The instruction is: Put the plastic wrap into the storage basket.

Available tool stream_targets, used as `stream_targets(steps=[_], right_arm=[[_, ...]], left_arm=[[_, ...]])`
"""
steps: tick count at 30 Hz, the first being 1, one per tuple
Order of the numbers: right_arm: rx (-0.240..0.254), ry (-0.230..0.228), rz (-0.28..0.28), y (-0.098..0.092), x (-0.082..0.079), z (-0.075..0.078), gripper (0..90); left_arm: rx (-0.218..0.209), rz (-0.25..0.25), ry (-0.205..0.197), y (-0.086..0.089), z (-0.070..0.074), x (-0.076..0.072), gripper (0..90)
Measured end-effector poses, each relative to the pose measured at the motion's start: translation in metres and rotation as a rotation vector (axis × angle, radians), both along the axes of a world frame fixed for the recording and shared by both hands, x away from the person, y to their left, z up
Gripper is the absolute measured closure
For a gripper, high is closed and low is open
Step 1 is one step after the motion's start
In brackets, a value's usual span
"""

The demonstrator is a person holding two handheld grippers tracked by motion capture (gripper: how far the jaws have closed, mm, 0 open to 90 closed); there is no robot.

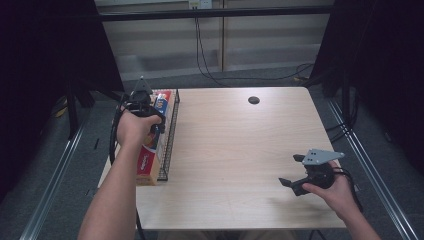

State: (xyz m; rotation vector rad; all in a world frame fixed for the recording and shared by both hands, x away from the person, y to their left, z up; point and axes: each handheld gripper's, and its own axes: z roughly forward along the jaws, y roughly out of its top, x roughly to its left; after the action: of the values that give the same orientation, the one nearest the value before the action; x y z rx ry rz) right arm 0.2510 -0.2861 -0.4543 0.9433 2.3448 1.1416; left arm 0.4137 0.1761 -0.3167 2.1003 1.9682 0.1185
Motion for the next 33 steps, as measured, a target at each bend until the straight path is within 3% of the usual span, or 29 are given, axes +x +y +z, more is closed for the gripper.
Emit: stream_targets(steps=[16, 33], right_arm=[[0.002, -0.001, -0.002, 0.000, 0.001, 0.000, 4.4], [-0.001, -0.006, -0.001, 0.000, 0.002, 0.000, 4.4]], left_arm=[[0.007, 0.019, 0.006, 0.017, -0.007, 0.000, 43.5], [0.016, 0.034, 0.017, 0.023, -0.017, 0.004, 43.5]])
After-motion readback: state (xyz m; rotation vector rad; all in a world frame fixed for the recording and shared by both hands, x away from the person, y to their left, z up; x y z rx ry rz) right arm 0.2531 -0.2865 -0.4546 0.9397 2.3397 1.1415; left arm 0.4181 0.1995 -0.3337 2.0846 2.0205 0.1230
